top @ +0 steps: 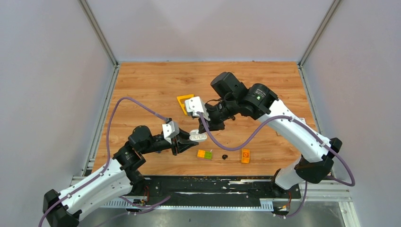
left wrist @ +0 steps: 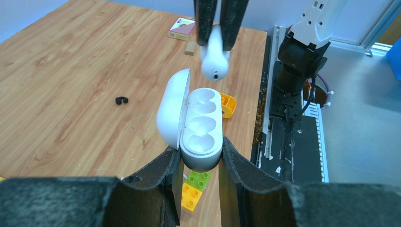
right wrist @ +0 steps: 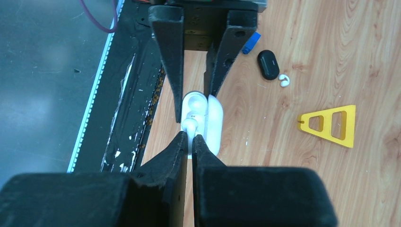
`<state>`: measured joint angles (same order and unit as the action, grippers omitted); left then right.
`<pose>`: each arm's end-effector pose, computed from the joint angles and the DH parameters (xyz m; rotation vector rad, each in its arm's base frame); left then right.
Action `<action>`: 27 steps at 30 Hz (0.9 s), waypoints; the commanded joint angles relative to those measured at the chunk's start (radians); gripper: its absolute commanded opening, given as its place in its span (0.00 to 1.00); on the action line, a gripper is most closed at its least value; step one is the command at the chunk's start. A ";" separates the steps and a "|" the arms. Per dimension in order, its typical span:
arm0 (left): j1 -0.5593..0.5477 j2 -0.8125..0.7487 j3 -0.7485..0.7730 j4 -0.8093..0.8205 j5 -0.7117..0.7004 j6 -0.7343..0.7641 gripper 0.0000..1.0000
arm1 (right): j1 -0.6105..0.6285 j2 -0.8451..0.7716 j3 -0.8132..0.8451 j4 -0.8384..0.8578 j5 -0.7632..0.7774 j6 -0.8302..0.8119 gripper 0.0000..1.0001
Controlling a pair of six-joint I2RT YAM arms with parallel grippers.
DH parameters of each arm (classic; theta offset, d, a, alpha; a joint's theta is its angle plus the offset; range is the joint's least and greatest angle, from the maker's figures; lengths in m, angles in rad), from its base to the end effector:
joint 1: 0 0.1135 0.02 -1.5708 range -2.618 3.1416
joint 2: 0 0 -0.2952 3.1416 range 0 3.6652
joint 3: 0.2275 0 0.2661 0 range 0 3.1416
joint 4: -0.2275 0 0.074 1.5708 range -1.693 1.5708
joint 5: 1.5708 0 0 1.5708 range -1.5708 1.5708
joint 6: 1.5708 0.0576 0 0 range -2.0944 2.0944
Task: Insert the wireless bluetooth earbuds into the charging case
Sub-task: Insert the left earbud into the left side groove of the charging case.
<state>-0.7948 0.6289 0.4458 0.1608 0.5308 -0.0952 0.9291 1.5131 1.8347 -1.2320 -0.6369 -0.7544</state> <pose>0.0988 -0.1423 0.2962 0.9765 1.3983 -1.0982 0.1544 0.2638 0.4521 -1.9770 1.4011 0.8627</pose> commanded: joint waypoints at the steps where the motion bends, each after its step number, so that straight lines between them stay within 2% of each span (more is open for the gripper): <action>1: 0.006 -0.020 0.002 0.044 0.002 0.018 0.00 | 0.023 0.010 0.051 0.098 0.039 0.105 0.00; 14: 0.006 -0.039 0.000 0.044 -0.011 0.018 0.00 | 0.075 0.065 0.076 0.083 0.030 0.091 0.00; 27: 0.006 -0.047 0.001 0.042 -0.014 0.020 0.00 | 0.105 0.071 0.051 0.081 0.087 0.059 0.00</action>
<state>-0.7948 0.5961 0.4458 0.1608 0.5171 -0.0944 1.0283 1.5841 1.8637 -1.1687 -0.5758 -0.6830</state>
